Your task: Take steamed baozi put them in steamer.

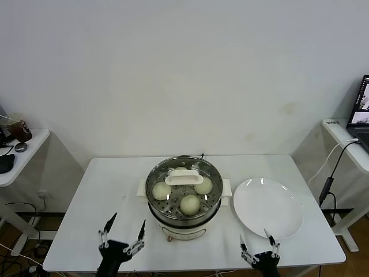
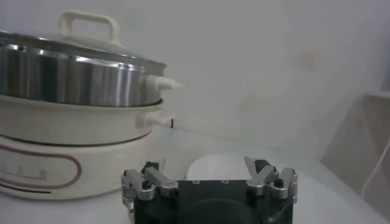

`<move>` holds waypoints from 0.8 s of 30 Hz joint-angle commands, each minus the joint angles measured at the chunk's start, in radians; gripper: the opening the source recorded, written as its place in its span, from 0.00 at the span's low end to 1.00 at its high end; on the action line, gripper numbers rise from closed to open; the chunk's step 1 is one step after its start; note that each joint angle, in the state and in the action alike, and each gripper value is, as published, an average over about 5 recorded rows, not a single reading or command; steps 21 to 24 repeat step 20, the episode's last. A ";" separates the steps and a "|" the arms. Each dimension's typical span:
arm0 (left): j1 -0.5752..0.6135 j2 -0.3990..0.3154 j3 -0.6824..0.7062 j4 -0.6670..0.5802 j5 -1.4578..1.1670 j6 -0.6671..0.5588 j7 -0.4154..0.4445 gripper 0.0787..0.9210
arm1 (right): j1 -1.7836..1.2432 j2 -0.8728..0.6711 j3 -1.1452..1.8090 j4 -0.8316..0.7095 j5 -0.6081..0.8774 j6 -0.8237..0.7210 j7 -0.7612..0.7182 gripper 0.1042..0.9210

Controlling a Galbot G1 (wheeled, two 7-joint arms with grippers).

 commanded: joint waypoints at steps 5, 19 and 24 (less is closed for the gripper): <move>0.136 -0.057 -0.087 0.169 -0.172 -0.209 -0.027 0.88 | -0.025 -0.015 -0.031 0.030 0.039 -0.049 0.000 0.88; 0.127 -0.069 -0.089 0.217 -0.171 -0.214 0.000 0.88 | -0.034 -0.038 -0.044 0.031 0.021 -0.006 0.024 0.88; 0.127 -0.068 -0.089 0.216 -0.169 -0.214 0.002 0.88 | -0.034 -0.038 -0.044 0.030 0.020 -0.003 0.025 0.88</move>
